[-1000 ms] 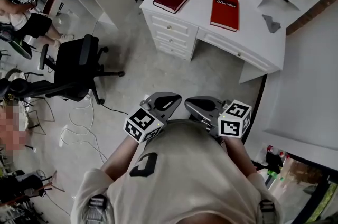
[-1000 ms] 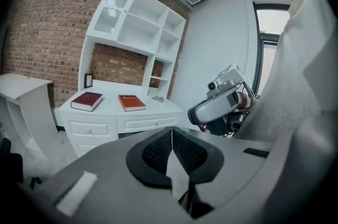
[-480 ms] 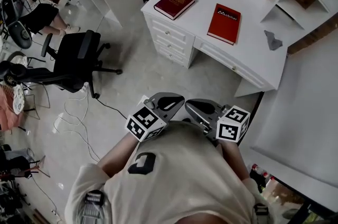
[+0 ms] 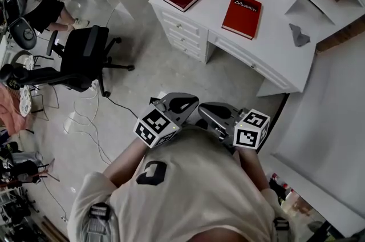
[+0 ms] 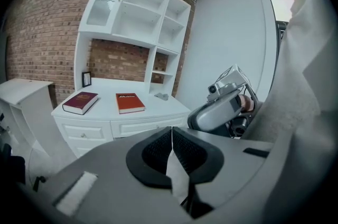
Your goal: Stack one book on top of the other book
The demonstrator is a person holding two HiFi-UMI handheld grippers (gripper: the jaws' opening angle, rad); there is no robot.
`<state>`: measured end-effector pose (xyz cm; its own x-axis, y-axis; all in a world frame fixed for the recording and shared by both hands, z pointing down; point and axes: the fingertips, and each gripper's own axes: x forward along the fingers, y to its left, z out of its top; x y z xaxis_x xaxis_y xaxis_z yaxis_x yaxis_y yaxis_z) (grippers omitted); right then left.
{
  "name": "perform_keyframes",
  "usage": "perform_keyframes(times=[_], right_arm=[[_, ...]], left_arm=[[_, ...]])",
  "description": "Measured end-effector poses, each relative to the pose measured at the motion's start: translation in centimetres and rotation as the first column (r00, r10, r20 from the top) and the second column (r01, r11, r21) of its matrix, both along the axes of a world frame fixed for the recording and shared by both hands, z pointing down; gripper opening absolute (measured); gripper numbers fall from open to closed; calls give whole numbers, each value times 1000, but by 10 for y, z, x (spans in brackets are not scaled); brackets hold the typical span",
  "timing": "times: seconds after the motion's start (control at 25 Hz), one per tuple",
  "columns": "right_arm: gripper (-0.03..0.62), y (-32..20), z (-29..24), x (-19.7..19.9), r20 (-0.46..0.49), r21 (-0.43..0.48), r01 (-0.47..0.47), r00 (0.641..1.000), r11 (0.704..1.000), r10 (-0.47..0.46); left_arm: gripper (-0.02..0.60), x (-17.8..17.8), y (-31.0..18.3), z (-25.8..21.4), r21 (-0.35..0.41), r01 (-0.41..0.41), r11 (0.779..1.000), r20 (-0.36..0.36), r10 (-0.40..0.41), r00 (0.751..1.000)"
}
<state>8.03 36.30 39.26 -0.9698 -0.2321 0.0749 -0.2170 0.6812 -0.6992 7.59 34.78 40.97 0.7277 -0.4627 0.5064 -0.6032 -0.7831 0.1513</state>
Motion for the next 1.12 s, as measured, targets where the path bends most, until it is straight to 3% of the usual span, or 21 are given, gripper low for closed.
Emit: perform_keyframes(times=[0.52, 0.76, 1.12], right_arm=[[12, -68, 7, -28, -122, -21, -115, 986, 993, 111], [12, -98, 8, -56, -206, -12, -124, 971, 992, 119], [12, -129, 11, -82, -296, -41, -191, 940, 981, 171]], left_arm=[[6, -54, -71, -4, 27, -10, 1000, -26, 11, 1000], [6, -94, -116, -11, 26, 21, 999, -72, -19, 997], [6, -127, -144, -6, -7, -9, 1000, -128, 8, 992]])
